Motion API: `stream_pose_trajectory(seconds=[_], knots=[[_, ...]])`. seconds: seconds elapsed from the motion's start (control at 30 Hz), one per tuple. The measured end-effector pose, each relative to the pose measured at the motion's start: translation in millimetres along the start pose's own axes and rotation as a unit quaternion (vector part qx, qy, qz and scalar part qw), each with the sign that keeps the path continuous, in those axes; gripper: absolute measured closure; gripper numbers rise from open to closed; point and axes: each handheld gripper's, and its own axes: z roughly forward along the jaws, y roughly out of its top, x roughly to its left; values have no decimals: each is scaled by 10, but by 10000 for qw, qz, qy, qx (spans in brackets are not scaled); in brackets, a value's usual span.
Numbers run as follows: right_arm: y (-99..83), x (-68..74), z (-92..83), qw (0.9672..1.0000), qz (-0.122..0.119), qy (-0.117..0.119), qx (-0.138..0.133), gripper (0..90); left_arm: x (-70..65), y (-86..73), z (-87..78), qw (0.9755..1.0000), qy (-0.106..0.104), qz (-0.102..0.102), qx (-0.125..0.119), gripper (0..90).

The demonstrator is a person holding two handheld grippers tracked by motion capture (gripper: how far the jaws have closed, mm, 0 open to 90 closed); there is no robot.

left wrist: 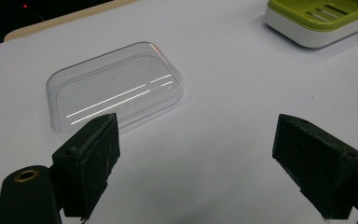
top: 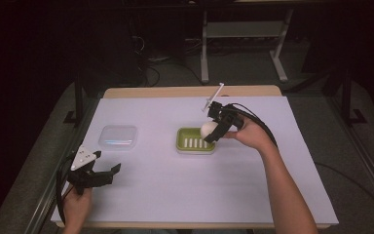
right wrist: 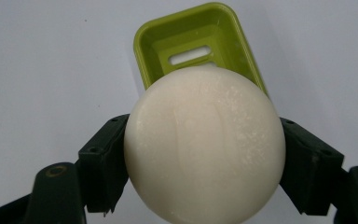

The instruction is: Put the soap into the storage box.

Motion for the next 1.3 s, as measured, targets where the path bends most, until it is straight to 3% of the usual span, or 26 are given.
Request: stream_pose_trajectory(seconds=[0.37,1.3], knots=[[202,-12,93,10000,-32,47,67,248,1,1,0,10000,-5,6,3,145],[341,-104,394,9996,44,135,227,248,-3,1,4,10000,-17,-16,24,145]])
